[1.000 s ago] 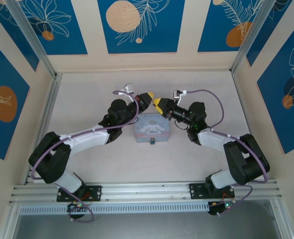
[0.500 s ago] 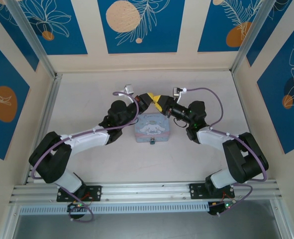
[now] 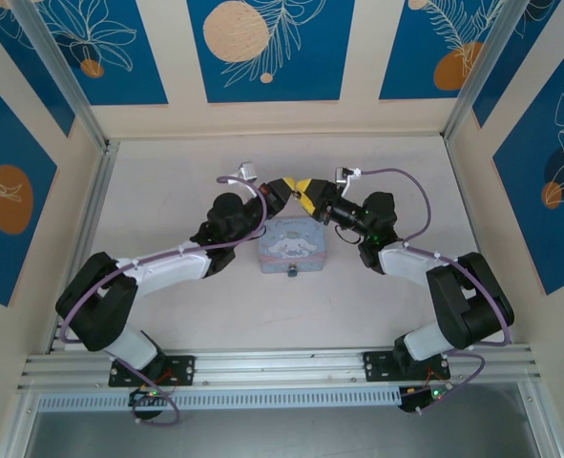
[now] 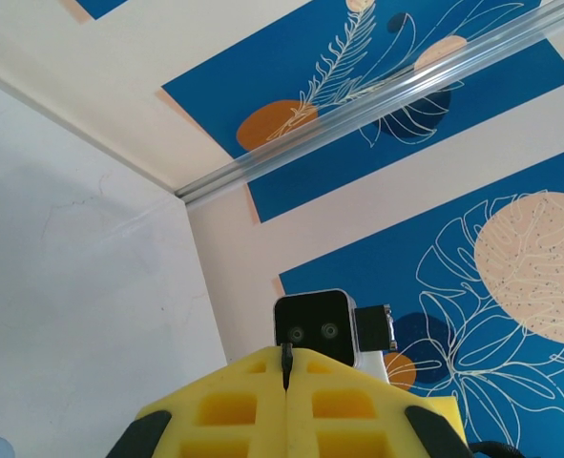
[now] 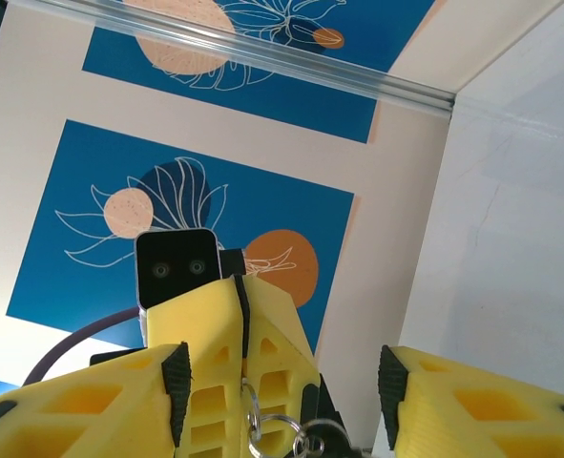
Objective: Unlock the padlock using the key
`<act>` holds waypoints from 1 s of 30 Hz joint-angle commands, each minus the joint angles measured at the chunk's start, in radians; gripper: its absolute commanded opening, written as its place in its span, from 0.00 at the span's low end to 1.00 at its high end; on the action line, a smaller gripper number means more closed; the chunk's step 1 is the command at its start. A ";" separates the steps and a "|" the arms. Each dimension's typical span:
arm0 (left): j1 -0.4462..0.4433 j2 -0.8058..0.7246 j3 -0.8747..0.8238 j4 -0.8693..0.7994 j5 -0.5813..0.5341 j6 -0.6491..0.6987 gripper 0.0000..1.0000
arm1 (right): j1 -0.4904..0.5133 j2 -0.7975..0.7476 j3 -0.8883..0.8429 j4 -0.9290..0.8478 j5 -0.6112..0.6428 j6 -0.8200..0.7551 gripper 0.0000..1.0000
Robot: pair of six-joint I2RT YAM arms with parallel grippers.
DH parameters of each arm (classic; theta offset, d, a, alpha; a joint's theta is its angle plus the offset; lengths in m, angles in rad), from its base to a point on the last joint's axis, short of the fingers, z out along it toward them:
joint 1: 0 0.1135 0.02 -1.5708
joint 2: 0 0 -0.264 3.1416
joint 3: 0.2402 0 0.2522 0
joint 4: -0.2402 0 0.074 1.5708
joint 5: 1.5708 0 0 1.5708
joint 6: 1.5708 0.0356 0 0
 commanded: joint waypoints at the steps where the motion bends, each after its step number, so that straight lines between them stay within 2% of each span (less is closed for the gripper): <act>1: -0.009 0.004 -0.005 0.020 -0.006 0.002 0.00 | -0.003 0.003 0.029 0.016 0.002 -0.020 0.53; 9: -0.011 0.005 -0.007 0.017 -0.010 0.002 0.00 | 0.012 0.016 0.036 0.042 -0.014 -0.009 0.40; 15: -0.010 0.004 -0.005 0.017 -0.017 0.003 0.00 | 0.020 0.010 0.005 0.066 -0.012 -0.002 0.34; 30: -0.011 0.011 0.004 0.012 -0.018 0.002 0.00 | 0.028 0.006 -0.036 0.092 -0.021 0.000 0.31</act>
